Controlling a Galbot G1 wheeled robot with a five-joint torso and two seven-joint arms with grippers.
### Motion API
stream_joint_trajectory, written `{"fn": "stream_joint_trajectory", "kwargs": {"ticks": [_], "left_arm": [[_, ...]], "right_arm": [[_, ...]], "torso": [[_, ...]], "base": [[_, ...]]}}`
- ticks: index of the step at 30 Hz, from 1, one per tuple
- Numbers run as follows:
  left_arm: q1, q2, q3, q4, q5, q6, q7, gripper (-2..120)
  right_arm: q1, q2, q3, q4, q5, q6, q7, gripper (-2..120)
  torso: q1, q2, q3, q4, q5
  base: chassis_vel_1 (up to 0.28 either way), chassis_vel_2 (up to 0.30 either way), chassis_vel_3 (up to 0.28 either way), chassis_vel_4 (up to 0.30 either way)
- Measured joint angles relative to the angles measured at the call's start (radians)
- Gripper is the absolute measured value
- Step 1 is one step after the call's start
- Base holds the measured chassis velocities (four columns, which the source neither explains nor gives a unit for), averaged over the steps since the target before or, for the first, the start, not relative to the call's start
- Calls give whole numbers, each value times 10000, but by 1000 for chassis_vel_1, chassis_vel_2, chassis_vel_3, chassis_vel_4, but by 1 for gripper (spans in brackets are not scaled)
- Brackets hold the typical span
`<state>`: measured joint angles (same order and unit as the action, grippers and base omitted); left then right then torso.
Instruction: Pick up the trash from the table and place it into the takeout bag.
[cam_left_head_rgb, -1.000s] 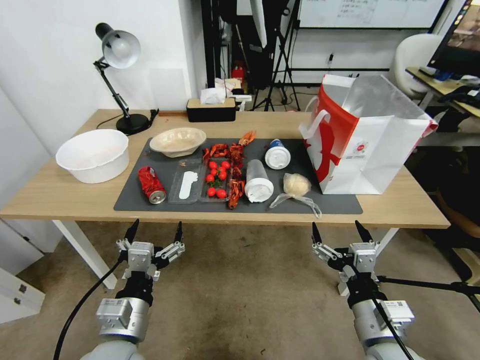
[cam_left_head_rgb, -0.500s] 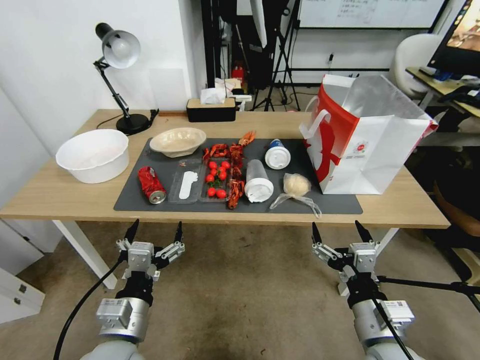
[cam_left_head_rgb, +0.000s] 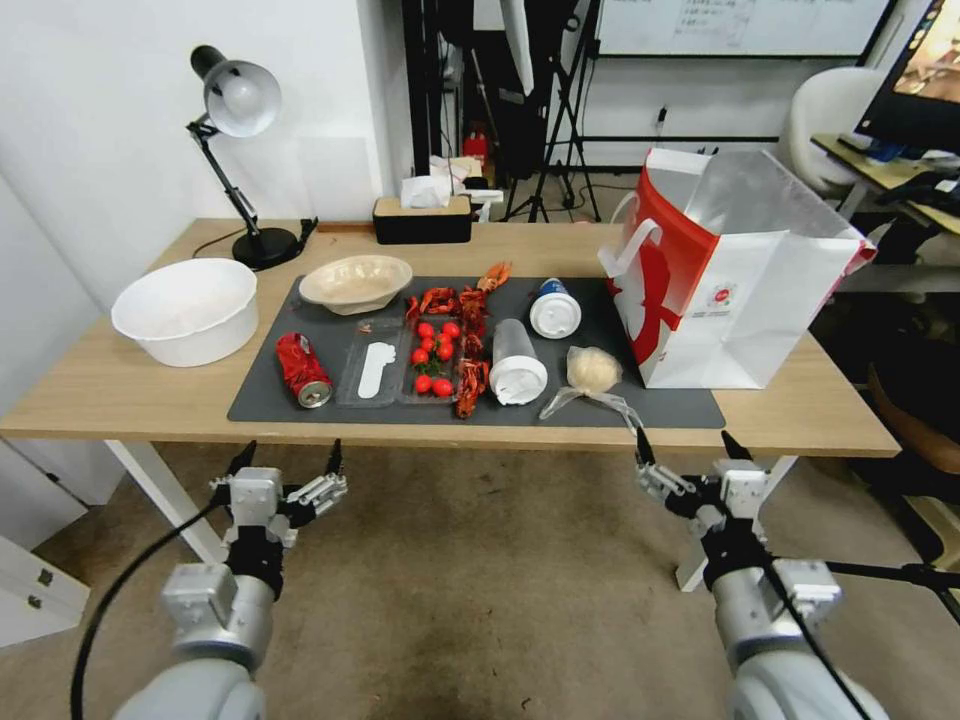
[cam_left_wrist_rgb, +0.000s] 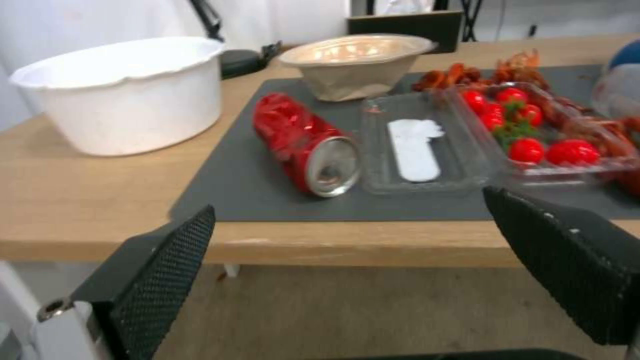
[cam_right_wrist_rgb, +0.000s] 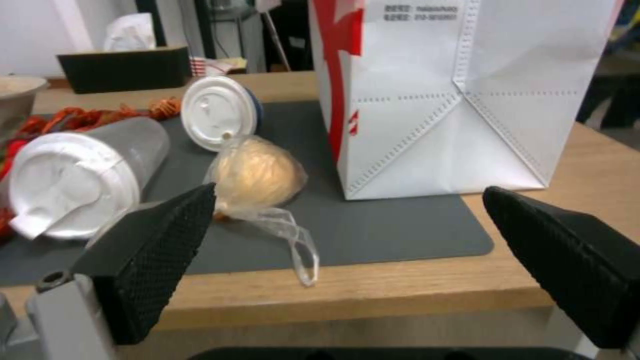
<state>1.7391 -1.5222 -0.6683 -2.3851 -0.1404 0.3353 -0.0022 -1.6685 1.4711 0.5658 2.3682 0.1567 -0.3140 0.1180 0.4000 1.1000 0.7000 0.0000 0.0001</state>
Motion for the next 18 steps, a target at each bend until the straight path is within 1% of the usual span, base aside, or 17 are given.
{"fn": "stream_joint_trajectory", "kwargs": {"ticks": [1, 4, 5, 8, 11, 12, 14, 15, 16, 17, 18], "left_arm": [[0, 0, 0, 0, 0, 0, 0, 100], [43, -30, -87, -24, -101, -18, -18, 100], [55, -38, -88, -23, -101, -55, -18, 100], [74, -55, -81, -23, -96, -166, -15, 100], [84, -61, -53, -17, -80, -259, 0, 100], [81, -62, -30, -6, -73, -323, 6, 100], [47, -41, 16, 21, -66, -369, 17, 100], [-35, 22, 111, 77, -62, -394, 62, 100], [-76, 59, 172, 116, -59, -412, 130, 100], [-103, 101, 231, 175, -47, -431, 208, 100], [-126, 134, 291, 224, -45, -472, 244, 100]], "right_arm": [[0, 0, 0, 0, 0, 0, 0, 100], [471, -105, 60, 249, 566, -1126, 430, 100], [578, -130, 76, 306, 688, -1366, 523, 100], [652, -147, 86, 342, 783, -1563, 598, 100], [660, -149, 88, 350, 793, -1583, 606, 100], [677, -168, 72, 336, 855, -1555, 627, 100], [774, -272, -11, 251, 1028, -1447, 676, 100], [1047, -598, -264, -43, 1503, -994, 800, 100], [1194, -800, -401, -188, 1736, -771, 852, 100], [1280, -919, -462, -272, 1876, -618, 892, 100], [1416, -1078, -499, -420, 2210, -478, 929, 100]], "torso": [[0, 0, 0, 0, 0], [-1, 0, 0, 0, -1], [0, 0, 0, 1, -2], [0, 0, 0, 0, -1], [0, 0, 0, 0, -2], [-1, 0, 0, -4, -2], [-1, 0, -1, -2, -2], [-2, 0, -1, -3, 2], [0, -1, 0, 7, 2], [1, -1, 0, 4, 0], [2, -1, 0, -8, -2]], "base": [[0, 0, 0, 0], [0, 0, 0, 0], [0, 0, 0, 0], [0, 0, 0, 0], [0, 0, 0, 0], [0, 0, 0, 0], [0, 0, 0, 0], [0, 0, 0, 0], [0, 0, 0, 0], [0, 0, 0, 0], [0, 0, 0, 0]]}}
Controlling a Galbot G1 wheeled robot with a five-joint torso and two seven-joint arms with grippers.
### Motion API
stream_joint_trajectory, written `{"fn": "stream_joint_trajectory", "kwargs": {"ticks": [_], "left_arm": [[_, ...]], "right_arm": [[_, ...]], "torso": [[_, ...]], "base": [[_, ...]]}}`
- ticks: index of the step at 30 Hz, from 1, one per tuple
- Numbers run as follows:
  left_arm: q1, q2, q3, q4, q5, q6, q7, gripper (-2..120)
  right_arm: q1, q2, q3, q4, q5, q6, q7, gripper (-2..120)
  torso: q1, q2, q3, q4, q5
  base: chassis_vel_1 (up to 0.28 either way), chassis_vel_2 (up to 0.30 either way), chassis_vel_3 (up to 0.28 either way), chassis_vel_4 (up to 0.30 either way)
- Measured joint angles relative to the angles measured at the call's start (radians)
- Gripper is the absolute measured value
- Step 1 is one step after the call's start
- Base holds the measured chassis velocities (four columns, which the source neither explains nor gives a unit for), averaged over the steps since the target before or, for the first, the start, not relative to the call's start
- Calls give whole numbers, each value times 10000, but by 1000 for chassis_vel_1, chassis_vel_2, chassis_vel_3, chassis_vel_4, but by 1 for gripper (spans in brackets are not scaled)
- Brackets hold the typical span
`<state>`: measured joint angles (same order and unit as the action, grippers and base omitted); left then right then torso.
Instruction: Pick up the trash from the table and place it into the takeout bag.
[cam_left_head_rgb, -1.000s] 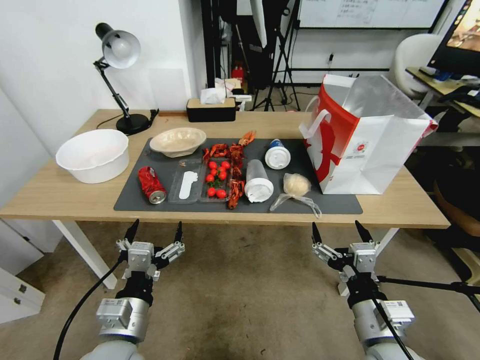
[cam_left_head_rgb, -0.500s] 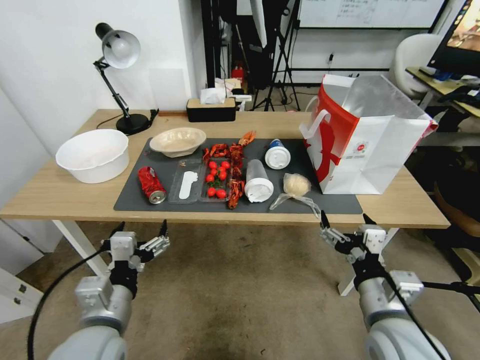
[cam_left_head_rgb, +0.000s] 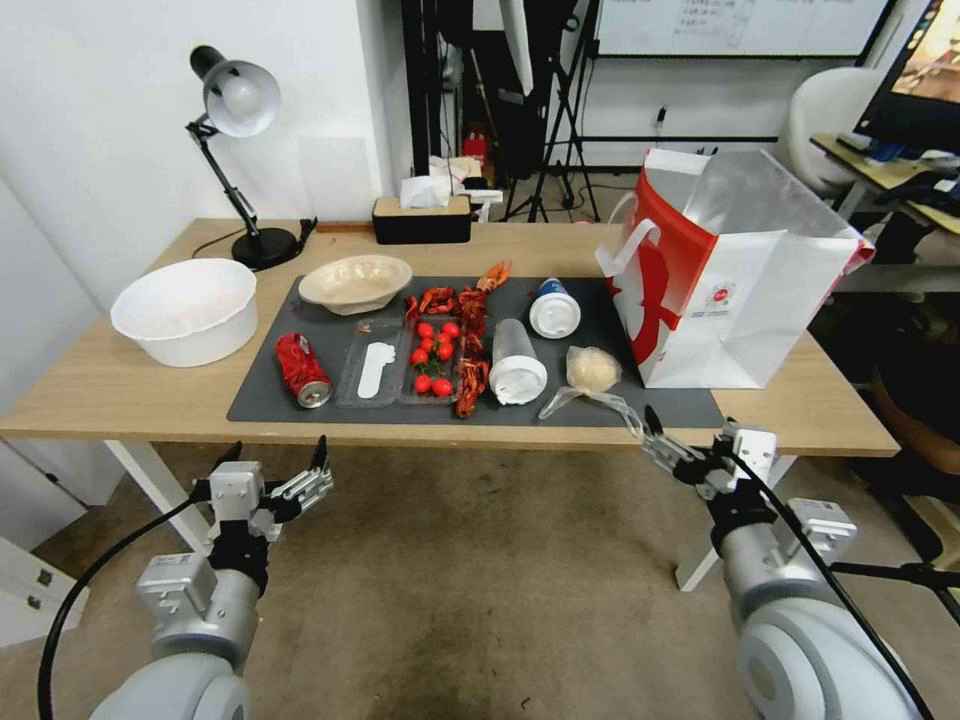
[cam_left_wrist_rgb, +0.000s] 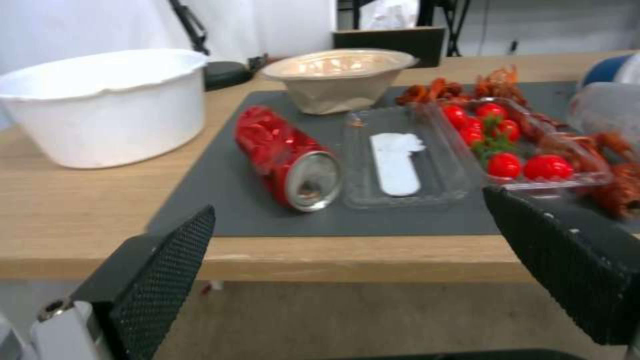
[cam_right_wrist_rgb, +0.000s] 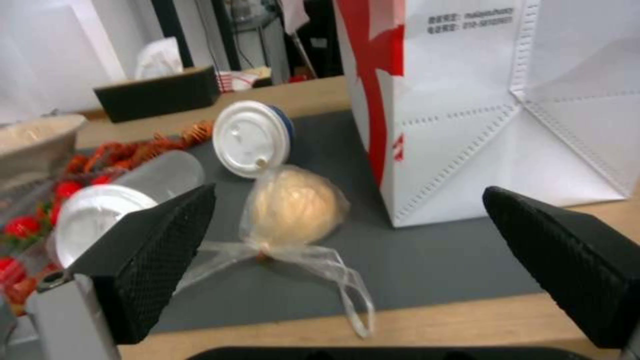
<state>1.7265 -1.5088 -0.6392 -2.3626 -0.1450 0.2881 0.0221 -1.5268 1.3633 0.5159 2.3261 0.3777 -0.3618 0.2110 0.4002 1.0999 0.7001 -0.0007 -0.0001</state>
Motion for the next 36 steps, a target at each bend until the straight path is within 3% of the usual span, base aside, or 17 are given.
{"fn": "stream_joint_trajectory", "kwargs": {"ticks": [8, 15, 24, 36], "left_arm": [[-179, 130, 206, 265, 34, -151, 170, 100], [-157, 27, 59, 293, 158, -267, 271, 100], [-56, -80, -138, 312, 227, -513, 290, 100], [-19, -121, -241, 329, 277, -721, 295, 100]], "right_arm": [[918, -673, -146, -762, 959, 199, 254, 100], [2383, -1292, -1044, -1971, 1772, 87, 780, 100], [3830, -1394, -2037, -3357, 2015, -202, 1607, 100], [4738, -1278, -2599, -4316, 2038, -306, 1962, 99]], "torso": [[0, 0, 0, 6, 2], [0, 0, 0, 9, 2], [0, 0, 0, 8, 0], [-2, 0, 0, 7, 1]], "base": [[0, 0, 0, 0], [0, 0, 0, 0], [0, 0, 0, 0], [0, 0, 0, 0]]}}
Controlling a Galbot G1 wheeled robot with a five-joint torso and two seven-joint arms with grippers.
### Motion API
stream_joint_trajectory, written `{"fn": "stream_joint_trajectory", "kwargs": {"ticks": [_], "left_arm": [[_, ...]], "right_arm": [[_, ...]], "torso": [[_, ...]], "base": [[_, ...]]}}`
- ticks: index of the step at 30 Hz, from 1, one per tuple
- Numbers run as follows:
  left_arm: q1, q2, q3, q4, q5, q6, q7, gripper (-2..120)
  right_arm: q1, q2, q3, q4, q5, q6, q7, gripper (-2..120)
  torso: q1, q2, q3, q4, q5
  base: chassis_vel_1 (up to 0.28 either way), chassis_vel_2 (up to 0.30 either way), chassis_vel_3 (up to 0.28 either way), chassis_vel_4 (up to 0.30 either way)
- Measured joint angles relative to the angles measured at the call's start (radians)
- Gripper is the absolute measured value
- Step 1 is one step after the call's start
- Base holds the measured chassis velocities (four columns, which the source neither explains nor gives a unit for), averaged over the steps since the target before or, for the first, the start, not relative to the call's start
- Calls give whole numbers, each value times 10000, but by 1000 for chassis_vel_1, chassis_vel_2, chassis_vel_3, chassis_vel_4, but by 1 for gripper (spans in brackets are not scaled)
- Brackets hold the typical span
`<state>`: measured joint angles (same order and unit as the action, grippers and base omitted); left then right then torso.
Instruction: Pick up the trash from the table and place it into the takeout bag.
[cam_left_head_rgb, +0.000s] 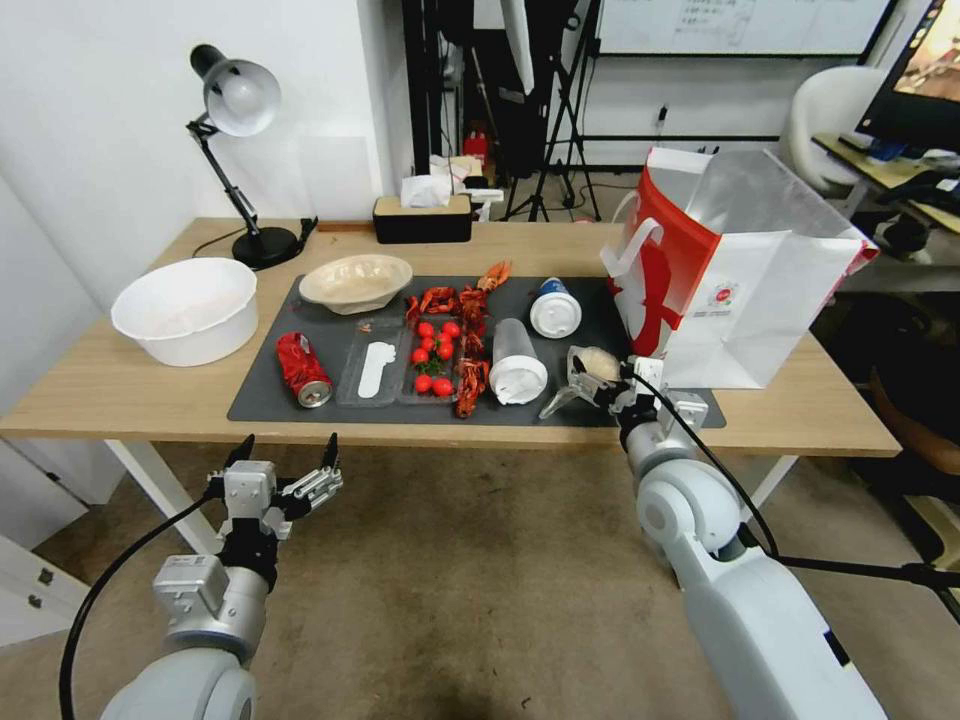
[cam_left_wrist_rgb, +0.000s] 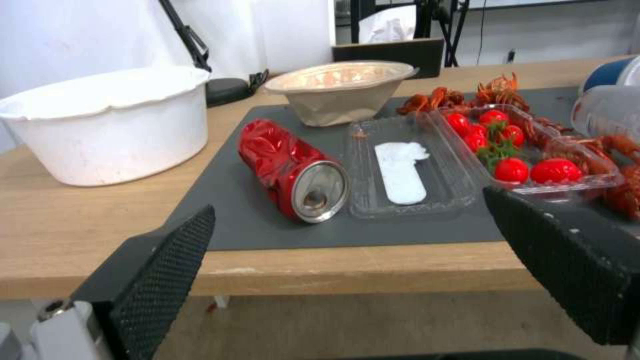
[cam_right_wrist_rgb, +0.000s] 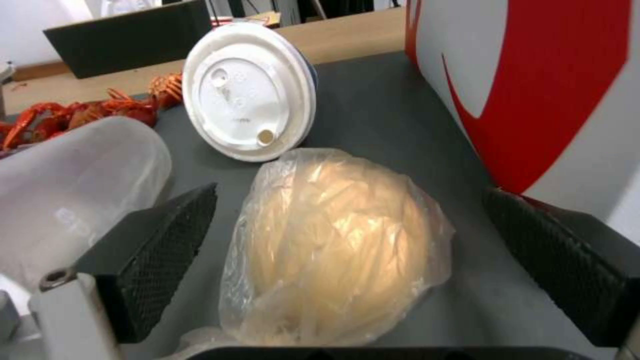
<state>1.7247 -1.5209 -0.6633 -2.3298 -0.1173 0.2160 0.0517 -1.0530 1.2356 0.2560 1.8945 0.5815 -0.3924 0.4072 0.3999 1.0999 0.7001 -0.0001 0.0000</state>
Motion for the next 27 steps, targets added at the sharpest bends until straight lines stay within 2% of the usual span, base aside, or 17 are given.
{"fn": "stream_joint_trajectory", "kwargs": {"ticks": [3, 5, 6, 8, 12, 13, 16, 17, 19, 20, 27], "left_arm": [[-21, -2, -2, 41, 5, -59, 0, 100], [-28, -2, -3, 49, 7, -75, 0, 100], [-37, -1, -2, 66, 9, -90, 0, 100], [-40, 0, -3, 78, 11, -99, 0, 100], [-52, 4, -2, 123, 15, -159, 0, 100], [-52, 4, -2, 123, 15, -159, 0, 100], [-47, 2, 6, 155, 20, -214, 0, 100], [-47, 2, 6, 155, 20, -214, 0, 100], [-41, 4, 10, 171, 22, -245, 0, 100], [-41, 4, 10, 171, 22, -245, 0, 100], [-41, 31, 22, 232, 28, -309, -2, 100]], "right_arm": [[170, 36, -94, -122, 97, -131, 118, 88], [198, 44, -112, -140, 125, -160, 136, 84], [234, 63, -139, -167, 151, -206, 162, 78], [252, 77, -154, -177, 156, -262, 194, 75], [323, 115, -215, -205, 168, -733, 411, 54], [323, 115, -215, -205, 168, -733, 411, 54], [370, 124, -250, -229, 162, -1184, 549, 41], [370, 124, -250, -229, 162, -1184, 549, 41], [383, 141, -261, -244, 151, -1244, 573, 30], [383, 141, -261, -244, 151, -1244, 573, 30], [323, 138, -240, -204, 110, -1288, 575, 7]], "torso": [[0, 0, -2, 0, 0], [0, 0, -2, 0, -1], [0, 0, -1, 1, 0], [0, 0, -1, 1, 0], [0, 0, -2, 0, -1], [0, 0, -2, 0, -1], [-1, 1, -3, 1, -3], [-1, 1, -3, 1, -3], [-1, 1, -2, 1, -2], [-1, 1, -2, 1, -2], [-1, 1, -2, 2, 0]], "base": [[0, 0, 0, 0], [0, 0, 0, 0], [0, 0, 0, 0], [0, 0, 0, 0], [0, 0, 0, 0], [0, 0, 0, 0], [0, 0, 0, 0], [0, 0, 0, 0], [0, 0, 0, 0], [0, 0, 0, 0], [0, 0, 0, 0]]}}
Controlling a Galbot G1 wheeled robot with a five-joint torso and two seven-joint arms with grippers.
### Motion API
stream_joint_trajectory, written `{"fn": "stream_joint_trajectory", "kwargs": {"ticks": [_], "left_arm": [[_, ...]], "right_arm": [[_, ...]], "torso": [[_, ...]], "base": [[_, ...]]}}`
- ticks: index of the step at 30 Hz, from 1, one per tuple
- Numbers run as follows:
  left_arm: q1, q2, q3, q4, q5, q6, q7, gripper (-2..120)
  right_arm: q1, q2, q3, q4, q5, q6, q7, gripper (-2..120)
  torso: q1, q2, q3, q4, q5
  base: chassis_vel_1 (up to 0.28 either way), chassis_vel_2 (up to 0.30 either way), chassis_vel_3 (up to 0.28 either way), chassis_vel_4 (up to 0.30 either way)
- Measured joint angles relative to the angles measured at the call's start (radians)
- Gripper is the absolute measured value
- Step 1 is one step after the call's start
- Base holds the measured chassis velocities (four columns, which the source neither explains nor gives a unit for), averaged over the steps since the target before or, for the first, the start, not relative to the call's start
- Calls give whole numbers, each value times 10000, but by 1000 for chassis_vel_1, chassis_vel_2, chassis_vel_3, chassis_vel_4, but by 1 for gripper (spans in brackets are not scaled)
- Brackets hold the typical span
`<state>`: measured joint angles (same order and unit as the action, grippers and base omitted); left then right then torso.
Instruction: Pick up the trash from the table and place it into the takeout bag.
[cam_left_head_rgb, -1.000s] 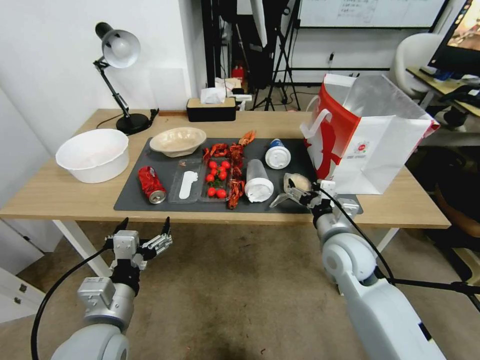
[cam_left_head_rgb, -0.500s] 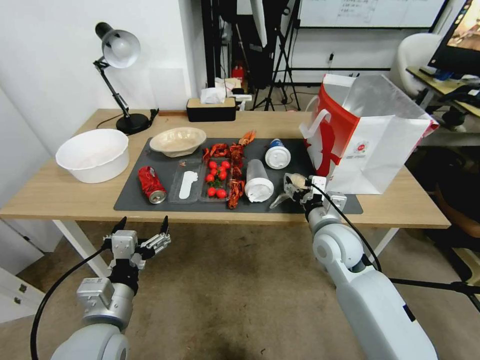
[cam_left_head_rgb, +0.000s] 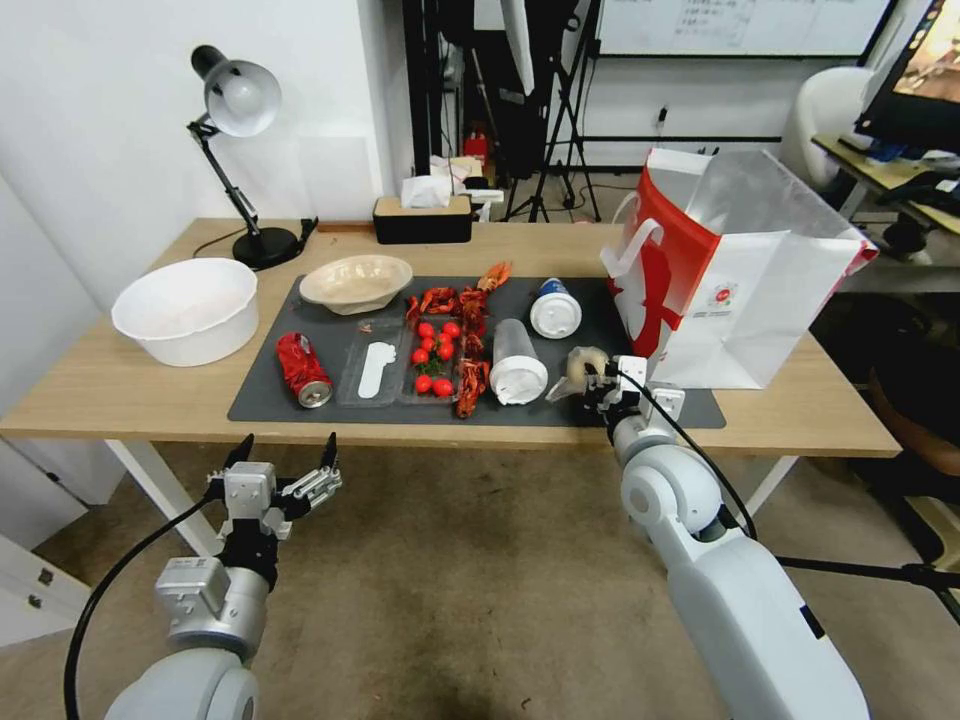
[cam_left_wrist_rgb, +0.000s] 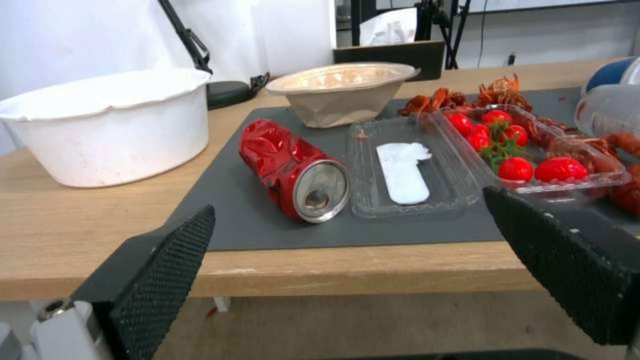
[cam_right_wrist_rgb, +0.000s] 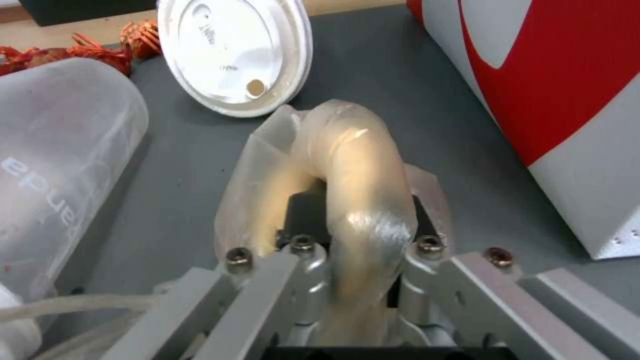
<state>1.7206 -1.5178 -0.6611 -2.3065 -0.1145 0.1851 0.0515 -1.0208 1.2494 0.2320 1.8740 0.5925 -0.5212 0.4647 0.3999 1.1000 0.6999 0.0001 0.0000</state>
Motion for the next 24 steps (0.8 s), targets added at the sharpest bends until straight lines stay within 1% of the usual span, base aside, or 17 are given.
{"fn": "stream_joint_trajectory", "kwargs": {"ticks": [1, 2, 6, 9, 11, 12, 13, 15, 16, 20, 24], "left_arm": [[0, 0, 0, 0, 0, 0, 0, 100], [-2, 3, 10, 9, 1, -4, -1, 100], [-8, 3, 18, 37, 2, -11, -3, 100], [-9, 5, 20, 45, 2, -37, -3, 100], [-9, 5, 21, 46, 2, -53, -5, 100], [-9, 5, 21, 46, 2, -53, -5, 100], [-10, 0, 28, 45, 2, -69, -7, 100], [-5, -4, 43, 45, 8, -82, -9, 100], [-5, -4, 43, 45, 8, -82, -9, 100], [23, -17, 57, -2, 25, -95, -12, 100], [47, -21, 58, -44, 33, -101, -14, 100]], "right_arm": [[0, 0, 0, 0, 0, 0, 0, 7], [-6, -7, 8, 11, 0, -1, -1, 4], [-80, -40, 81, 168, 26, 65, -32, 4], [-157, -99, 152, 403, 75, 276, -145, 4], [-218, -196, 234, 747, 165, 566, -361, 4], [-218, -196, 234, 747, 165, 566, -361, 4], [-268, -289, 298, 1089, 288, 784, -574, 4], [-313, -452, 427, 1726, 597, 1087, -885, 4], [-313, -452, 427, 1726, 597, 1087, -885, 4], [-128, -906, 816, 2909, 1603, 1756, -1738, 4], [211, -1183, 1178, 3268, 2132, 1972, -1921, 4]], "torso": [[0, 0, 0, 0, 0], [0, 0, 0, 0, 0], [1, -1, 1, -1, 2], [1, -1, 3, -3, 5], [1, -1, 3, -2, 0], [1, -1, 3, -2, 0], [0, -1, 3, -1, 3], [1, -1, 2, -2, -3], [1, -1, 2, -2, -3], [1, -1, 1, -1, 1], [0, -1, 1, -1, -2]], "base": [[0, 0, 0, 0], [0, 0, 0, 0], [0, 0, 0, 0], [0, 0, 0, 0], [0, 0, 0, 0], [0, 0, 0, 0], [0, 0, 0, 0], [0, 0, 0, 0], [0, 0, 0, 0], [0, 0, 0, 0], [0, 0, 0, 0]]}}
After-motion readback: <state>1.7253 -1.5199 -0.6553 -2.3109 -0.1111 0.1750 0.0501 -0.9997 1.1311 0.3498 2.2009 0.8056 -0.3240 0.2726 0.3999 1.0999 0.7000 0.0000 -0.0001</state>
